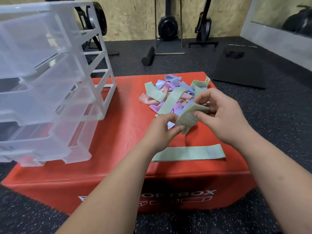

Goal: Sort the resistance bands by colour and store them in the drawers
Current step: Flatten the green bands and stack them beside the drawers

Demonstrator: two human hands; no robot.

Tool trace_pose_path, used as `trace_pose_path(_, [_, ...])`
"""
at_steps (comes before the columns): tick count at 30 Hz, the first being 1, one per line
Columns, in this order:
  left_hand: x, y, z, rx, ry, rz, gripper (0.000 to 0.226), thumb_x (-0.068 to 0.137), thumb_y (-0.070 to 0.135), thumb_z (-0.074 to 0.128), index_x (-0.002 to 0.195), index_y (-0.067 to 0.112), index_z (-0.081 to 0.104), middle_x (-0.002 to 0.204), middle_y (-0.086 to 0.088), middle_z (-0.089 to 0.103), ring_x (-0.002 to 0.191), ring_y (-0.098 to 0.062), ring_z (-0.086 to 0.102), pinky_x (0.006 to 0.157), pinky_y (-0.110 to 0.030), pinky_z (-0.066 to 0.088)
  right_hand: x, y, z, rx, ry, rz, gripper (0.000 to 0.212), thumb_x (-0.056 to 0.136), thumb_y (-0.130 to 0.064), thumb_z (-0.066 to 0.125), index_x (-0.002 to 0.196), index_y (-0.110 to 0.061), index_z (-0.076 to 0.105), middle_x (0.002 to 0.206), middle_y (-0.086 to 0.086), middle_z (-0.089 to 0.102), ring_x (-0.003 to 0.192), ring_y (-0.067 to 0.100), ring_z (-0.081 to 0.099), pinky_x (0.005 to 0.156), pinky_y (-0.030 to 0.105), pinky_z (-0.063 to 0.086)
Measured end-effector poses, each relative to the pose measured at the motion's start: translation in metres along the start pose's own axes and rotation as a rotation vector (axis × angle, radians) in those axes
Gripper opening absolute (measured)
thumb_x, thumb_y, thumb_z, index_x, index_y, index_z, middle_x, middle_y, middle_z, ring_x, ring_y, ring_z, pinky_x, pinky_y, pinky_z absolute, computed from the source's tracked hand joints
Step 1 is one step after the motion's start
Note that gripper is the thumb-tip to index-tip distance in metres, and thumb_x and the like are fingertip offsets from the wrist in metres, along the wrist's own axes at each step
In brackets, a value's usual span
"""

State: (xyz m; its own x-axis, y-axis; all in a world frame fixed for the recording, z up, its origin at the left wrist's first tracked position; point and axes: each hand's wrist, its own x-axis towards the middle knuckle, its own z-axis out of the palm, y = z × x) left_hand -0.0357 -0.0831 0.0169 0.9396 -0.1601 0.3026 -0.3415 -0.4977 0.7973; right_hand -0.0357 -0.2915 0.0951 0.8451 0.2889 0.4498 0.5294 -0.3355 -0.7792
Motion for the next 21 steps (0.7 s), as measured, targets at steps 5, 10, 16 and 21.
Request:
trace_pose_path(5, [-0.006,-0.008,-0.015,0.23,0.039,-0.013,0.01,0.094,0.031,0.076,0.09,0.025,0.069,0.09,0.017,0.069,0.092,-0.014,0.06,0.08,-0.036,0.046,-0.004,-0.002,-0.012,0.161,0.208,0.034,0.034,0.088,0.004,0.076,0.102,-0.024,0.064,0.105,0.003,0.072,0.09,0.012,0.072,0.088,0.035,0.06])
trace_pose_path(10, [-0.022,-0.016,-0.037,0.385,0.03,-0.1,0.014,0.091,0.035,0.077,0.091,0.025,0.068,0.087,0.007,0.069,0.085,-0.022,0.061,0.074,-0.038,0.048,-0.012,0.014,-0.033,0.319,0.387,0.189,0.034,0.09,0.003,0.076,0.098,-0.028,0.063,0.1,0.004,0.074,0.09,0.015,0.074,0.082,0.034,0.062])
trace_pose_path(16, [-0.049,-0.023,-0.062,0.268,0.0,-0.26,0.011,0.089,0.027,0.083,0.091,0.024,0.073,0.079,0.001,0.074,0.069,-0.015,0.064,0.068,-0.033,0.051,-0.032,0.053,-0.05,0.325,0.321,0.568,0.031,0.088,0.005,0.077,0.103,-0.017,0.062,0.097,0.012,0.074,0.09,0.028,0.073,0.071,0.035,0.065])
trace_pose_path(21, [-0.069,-0.028,-0.066,0.121,0.073,-0.419,0.013,0.088,0.012,0.081,0.092,0.023,0.077,0.08,0.0,0.077,0.075,-0.026,0.074,0.08,-0.043,0.064,-0.045,0.067,-0.048,0.151,0.123,0.77,0.04,0.085,0.004,0.081,0.12,-0.006,0.064,0.098,0.015,0.071,0.079,0.023,0.067,0.072,0.037,0.055])
